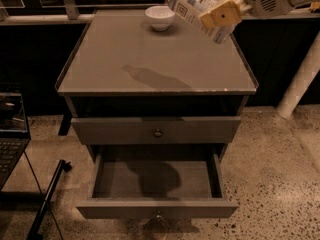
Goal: Place blue plastic bottle into middle drawer
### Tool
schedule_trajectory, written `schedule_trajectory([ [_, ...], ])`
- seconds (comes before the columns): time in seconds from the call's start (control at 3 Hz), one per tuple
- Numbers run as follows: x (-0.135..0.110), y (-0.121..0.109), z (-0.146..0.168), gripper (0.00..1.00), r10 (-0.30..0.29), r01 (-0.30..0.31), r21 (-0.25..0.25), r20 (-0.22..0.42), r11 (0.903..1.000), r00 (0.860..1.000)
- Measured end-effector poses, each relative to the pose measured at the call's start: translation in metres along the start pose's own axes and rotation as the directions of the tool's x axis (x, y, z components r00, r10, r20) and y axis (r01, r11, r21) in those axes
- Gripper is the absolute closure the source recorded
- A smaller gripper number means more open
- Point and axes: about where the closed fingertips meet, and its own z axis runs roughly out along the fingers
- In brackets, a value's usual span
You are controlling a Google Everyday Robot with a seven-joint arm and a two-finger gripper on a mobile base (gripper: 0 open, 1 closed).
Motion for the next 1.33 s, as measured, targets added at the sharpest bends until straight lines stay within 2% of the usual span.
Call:
schedule_trajectory([
  [0.33,-0.005,0.004,0.000,1.00,-0.015,0.015,-0.003,0.001,0.9999,1.000],
  [0.67,0.016,0.021,-0.006,1.00,0.063,-0.063,0.000,-0.014,0.9980,0.998],
  [1.0,0.059,0.049,-0.017,1.00,0.193,-0.192,0.027,-0.045,0.9810,0.980],
  [1.33,0.098,0.069,-0.028,1.00,0.242,-0.237,0.084,-0.059,0.9679,0.968],
])
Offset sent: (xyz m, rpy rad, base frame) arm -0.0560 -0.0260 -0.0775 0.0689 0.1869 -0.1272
